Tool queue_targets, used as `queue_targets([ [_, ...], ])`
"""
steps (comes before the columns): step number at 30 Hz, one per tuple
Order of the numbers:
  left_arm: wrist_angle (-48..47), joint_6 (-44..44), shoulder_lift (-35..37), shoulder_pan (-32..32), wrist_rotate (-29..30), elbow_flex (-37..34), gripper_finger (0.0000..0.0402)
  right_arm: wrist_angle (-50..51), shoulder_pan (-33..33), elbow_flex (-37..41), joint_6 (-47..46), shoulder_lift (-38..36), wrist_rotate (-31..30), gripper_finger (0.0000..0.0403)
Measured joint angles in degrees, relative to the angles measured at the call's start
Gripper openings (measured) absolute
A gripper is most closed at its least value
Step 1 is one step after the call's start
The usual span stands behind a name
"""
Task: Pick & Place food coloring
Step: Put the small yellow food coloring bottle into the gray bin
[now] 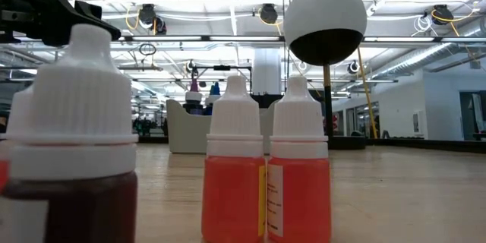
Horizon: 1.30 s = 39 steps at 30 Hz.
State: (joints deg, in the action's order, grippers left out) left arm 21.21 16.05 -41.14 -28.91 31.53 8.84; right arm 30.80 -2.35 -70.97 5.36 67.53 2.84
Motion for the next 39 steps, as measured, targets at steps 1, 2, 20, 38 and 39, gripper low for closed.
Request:
queue_targets([
  [1, 0.0, 0.0, 0.0, 0.0, 0.0, 0.0, 0.0035, 0.0, -1.0, 1.3, -0.6, -2.1, -0.1, 0.0006],
  [2, 0.0, 0.1, 0.0, 0.0, 0.0, 0.0, 0.0035, 0.0, -1.9, 2.7, -1.3, -4.3, -0.5, 0.0008],
  [20, -0.1, -0.3, 0.0, 0.0, 0.0, 0.0, 0.0035, -39.9, -7.5, 46.5, -3.3, -30.5, -4.0, 0.0001],
  [38, -1.4, 1.8, 0.0, 0.1, 6.2, 0.0, 0.0035, -67.8, -7.5, 62.8, 5.2, -30.5, -2.7, 0.0000],
  [39, -1.4, 1.8, 0.0, 0.3, 5.7, 0.0, 0.0035, -67.7, -7.5, 63.0, 6.0, -30.5, -2.8, 0.0000],
])
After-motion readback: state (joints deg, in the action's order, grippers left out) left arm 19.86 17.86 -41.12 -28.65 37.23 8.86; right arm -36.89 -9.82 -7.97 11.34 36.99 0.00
